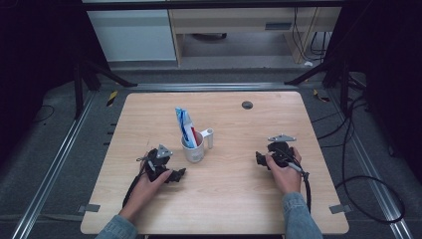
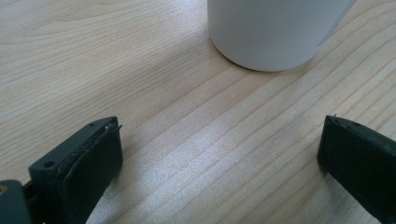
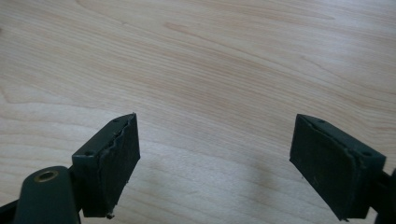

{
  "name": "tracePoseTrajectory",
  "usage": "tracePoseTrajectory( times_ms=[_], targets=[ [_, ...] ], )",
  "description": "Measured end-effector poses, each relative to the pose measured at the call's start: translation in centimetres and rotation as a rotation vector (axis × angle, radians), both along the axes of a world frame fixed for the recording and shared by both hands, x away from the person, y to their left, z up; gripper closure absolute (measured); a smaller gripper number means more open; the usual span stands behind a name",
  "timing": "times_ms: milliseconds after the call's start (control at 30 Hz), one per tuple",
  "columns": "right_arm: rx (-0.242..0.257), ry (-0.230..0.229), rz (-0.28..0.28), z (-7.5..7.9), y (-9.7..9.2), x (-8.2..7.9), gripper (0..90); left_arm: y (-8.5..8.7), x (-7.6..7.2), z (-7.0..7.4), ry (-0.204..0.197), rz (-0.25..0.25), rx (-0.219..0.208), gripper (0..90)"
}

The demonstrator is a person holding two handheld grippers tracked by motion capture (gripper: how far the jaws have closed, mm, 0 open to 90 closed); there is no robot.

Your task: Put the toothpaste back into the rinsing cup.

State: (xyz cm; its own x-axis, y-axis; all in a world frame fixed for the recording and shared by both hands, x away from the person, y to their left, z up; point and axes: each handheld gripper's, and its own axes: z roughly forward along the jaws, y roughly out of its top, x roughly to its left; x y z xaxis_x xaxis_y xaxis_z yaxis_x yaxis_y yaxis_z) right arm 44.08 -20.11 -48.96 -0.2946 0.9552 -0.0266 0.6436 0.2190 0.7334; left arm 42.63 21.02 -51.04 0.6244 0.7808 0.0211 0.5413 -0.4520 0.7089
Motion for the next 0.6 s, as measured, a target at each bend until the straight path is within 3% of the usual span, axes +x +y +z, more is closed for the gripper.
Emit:
tracePoseTrajectory(
  times_ms=[600],
  targets=[
    [-0.005,0.009,-0.061,-1.7,-1.1,1.6,12.7,0.0,0.0,0.0,0.000,0.000,0.000,0.0]
  ],
)
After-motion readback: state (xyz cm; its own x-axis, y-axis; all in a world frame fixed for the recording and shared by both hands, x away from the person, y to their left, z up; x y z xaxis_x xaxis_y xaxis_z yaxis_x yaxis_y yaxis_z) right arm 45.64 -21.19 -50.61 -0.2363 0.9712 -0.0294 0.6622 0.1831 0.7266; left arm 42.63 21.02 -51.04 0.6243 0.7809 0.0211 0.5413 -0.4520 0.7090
